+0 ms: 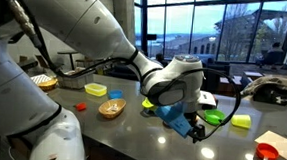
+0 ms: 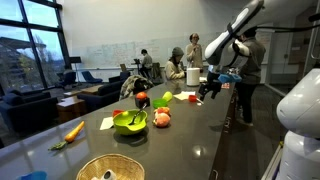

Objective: Wipe the gray counter with the yellow cloth, slide the yellow cloth off the gray counter

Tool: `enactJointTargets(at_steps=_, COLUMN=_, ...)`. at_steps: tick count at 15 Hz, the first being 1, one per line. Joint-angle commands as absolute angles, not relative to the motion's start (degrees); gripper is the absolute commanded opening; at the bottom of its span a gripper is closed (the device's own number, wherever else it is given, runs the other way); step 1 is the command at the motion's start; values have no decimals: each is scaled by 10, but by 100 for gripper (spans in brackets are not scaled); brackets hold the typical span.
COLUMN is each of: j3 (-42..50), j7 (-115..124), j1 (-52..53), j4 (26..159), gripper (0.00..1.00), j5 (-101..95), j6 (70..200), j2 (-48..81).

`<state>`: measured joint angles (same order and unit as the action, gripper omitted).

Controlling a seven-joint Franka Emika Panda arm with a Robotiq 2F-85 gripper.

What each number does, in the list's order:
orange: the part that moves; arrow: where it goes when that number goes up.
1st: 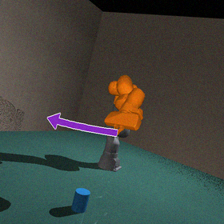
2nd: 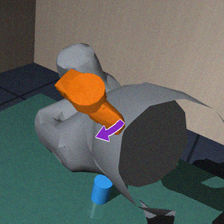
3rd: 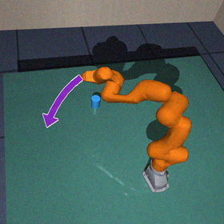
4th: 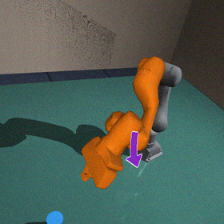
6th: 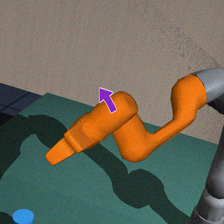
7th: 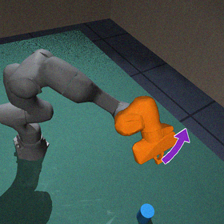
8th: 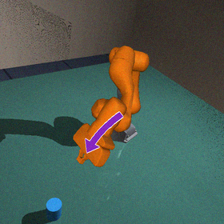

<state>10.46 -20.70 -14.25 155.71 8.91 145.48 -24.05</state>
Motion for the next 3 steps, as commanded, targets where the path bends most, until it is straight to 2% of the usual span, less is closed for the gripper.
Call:
enactJointTargets(at_steps=1, j3=127, j7=-195, j1=-122, j4=1557, gripper=100, j5=73, j6=1455, j2=-243)
enactJointTargets(at_steps=3, j3=127, j7=-195, j1=-122, j4=1558, gripper=100, j5=73, j6=1455, j2=-243)
